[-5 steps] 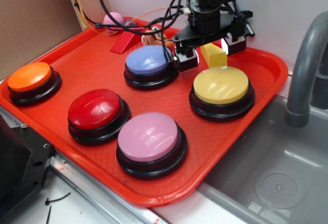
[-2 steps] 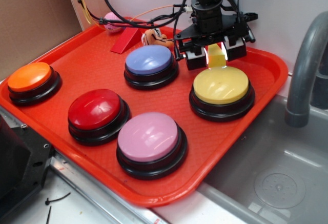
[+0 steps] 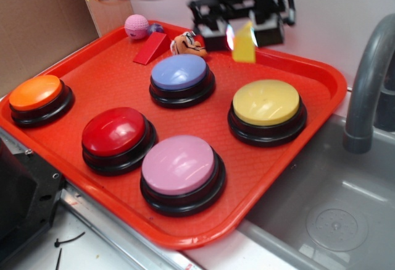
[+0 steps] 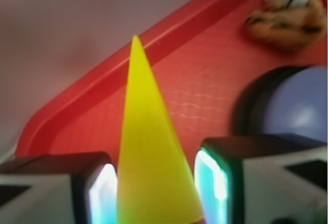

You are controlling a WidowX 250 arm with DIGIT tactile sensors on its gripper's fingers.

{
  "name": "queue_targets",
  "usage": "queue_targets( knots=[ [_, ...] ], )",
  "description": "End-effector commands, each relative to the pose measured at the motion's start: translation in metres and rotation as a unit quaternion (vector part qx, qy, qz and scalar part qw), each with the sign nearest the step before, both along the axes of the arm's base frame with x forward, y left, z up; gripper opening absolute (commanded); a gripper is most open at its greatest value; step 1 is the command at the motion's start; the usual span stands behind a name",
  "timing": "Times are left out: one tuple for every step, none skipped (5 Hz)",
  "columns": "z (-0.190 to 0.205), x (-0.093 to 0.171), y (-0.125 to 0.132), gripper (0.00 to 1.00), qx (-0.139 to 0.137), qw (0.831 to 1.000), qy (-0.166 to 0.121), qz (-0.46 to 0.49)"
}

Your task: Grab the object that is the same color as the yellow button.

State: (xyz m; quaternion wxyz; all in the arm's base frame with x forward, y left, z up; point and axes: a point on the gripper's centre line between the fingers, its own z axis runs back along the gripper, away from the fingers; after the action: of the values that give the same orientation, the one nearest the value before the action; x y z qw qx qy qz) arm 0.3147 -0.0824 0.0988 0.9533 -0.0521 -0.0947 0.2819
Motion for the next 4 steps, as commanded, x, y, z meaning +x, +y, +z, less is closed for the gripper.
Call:
queue_targets(
  knots=[
    [0.101,-0.046,0.043,0.0,0.004,0.996,0.021,-0.082],
    [0.126,-0.075,0.059,0.0,-0.015,0.995,0.049,-0.091],
    [0.138,-0.098,0.06,0.0,-0.012,0.992,0.037,-0.123],
    [0.137,-0.105,0.054,0.0,0.005,0.986,0.043,-0.162]
  ],
)
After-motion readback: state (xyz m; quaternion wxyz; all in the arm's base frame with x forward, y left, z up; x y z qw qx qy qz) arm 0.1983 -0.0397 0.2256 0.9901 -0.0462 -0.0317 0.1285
